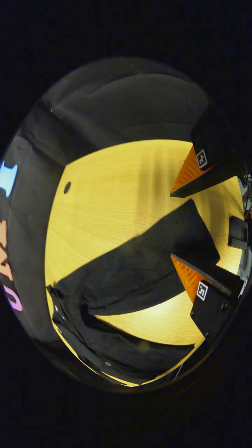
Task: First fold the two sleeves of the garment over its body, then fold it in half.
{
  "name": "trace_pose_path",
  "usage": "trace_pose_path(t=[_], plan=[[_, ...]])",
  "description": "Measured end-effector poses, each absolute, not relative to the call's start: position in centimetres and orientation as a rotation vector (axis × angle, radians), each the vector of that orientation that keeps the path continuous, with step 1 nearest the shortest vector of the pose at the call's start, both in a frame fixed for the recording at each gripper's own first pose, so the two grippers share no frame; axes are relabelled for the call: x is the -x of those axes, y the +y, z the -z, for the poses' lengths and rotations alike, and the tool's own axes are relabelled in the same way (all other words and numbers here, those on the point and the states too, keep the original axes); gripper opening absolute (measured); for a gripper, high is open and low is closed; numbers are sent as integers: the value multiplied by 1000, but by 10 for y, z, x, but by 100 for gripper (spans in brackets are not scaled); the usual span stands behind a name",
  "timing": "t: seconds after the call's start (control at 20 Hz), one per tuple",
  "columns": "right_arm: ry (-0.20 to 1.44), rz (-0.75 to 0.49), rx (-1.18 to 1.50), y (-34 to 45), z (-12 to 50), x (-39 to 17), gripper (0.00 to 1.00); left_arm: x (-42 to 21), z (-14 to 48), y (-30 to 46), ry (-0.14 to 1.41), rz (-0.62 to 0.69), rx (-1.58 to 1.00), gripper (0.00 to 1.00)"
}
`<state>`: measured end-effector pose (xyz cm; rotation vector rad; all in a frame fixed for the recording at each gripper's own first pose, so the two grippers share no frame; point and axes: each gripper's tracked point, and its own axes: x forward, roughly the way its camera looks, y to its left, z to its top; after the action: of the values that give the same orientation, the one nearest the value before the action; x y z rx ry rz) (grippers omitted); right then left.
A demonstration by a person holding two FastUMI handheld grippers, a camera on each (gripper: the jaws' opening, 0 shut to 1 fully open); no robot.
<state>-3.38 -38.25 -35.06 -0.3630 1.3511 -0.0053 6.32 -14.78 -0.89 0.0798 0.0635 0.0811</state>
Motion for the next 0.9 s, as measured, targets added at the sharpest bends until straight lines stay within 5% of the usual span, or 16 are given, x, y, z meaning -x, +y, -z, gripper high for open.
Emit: trace_pose_path(t=[0.5,0.7,0.85,0.9], plan=[[1490,-171,294,-370,371,39,91,-64,11,-184,76,-98,-96,93],[1467,-206,293,-359,376,34,58,-62,15,-196,80,-94,-102,91],[1439,-189,290,-358,374,34,5,-60,21,-199,100,-101,-102,93],[1433,-183,283,-358,377,34,3,-59,21,-198,99,-104,-102,94]])
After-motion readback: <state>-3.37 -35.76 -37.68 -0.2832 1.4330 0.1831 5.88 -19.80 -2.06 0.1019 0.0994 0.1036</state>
